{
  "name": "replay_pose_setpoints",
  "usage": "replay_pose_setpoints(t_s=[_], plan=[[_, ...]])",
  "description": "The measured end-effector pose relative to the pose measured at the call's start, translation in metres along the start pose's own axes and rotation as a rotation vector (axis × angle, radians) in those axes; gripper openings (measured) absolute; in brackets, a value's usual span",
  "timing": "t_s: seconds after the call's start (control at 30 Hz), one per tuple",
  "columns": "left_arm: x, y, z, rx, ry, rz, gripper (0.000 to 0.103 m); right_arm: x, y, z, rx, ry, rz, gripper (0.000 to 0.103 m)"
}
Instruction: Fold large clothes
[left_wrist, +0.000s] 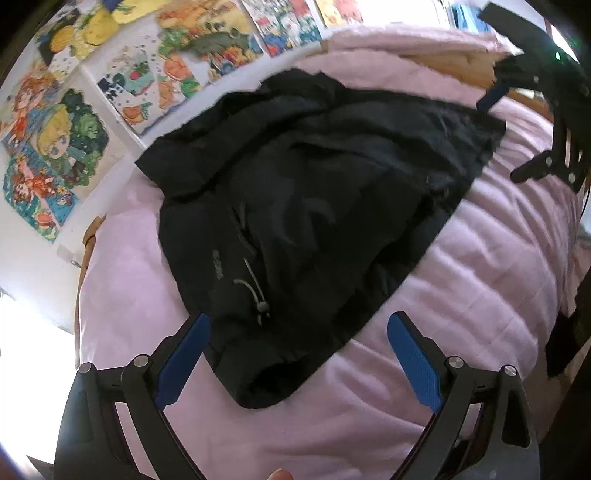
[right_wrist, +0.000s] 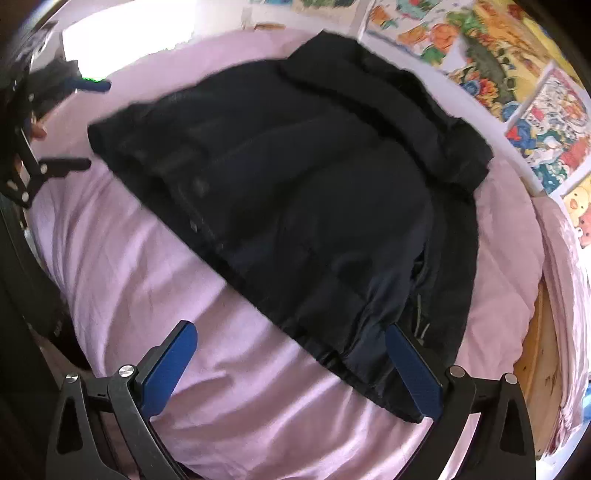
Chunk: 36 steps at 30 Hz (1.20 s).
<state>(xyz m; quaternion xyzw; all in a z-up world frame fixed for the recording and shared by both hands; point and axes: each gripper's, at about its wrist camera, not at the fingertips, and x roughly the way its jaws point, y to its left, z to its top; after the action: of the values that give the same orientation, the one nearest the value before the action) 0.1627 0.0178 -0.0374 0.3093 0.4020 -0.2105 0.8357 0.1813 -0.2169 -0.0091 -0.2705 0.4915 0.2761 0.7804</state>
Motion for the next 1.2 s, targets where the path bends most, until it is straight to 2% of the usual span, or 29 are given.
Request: replay_pose_setpoints(t_s=[0.1, 0.23, 0.33, 0.43, 0.57, 0.7, 0.83, 1.03, 1.2], plan=[[0.018, -0.003, -0.007, 0.023, 0.066, 0.025, 0.095, 0.015, 0.003, -0.003, -0.039, 0.052, -0.023, 0.103], [0.043, -0.004, -0.019, 0.052, 0.172, 0.094, 0.095, 0.036, -0.001, -0.01, -0.084, 0.132, -0.077, 0.103], [0.053, 0.001, -0.028, 0.028, 0.211, 0.094, 0.095, 0.046, -0.011, -0.017, -0.064, 0.172, -0.083, 0.103], [0.052, 0.006, -0.03, 0.013, 0.22, 0.101, 0.095, 0.053, -0.026, -0.025, -0.025, 0.204, -0.085, 0.103], [0.057, 0.008, -0.033, 0.045, 0.237, 0.16, 0.095, 0.056, -0.04, -0.033, -0.04, 0.2, -0.124, 0.103], [0.059, 0.011, -0.031, 0.045, 0.239, 0.177, 0.096, 0.056, -0.035, -0.038, -0.084, 0.196, -0.148, 0.103], [0.06, 0.014, -0.029, 0.058, 0.221, 0.233, 0.096, 0.054, -0.023, -0.037, -0.119, 0.192, -0.194, 0.103], [0.064, 0.0, -0.032, 0.161, 0.188, 0.304, 0.096, 0.058, -0.026, -0.035, -0.134, 0.186, -0.269, 0.103], [0.068, 0.002, -0.031, 0.163, 0.184, 0.31, 0.096, 0.065, -0.035, -0.03, -0.157, 0.167, -0.334, 0.103]])
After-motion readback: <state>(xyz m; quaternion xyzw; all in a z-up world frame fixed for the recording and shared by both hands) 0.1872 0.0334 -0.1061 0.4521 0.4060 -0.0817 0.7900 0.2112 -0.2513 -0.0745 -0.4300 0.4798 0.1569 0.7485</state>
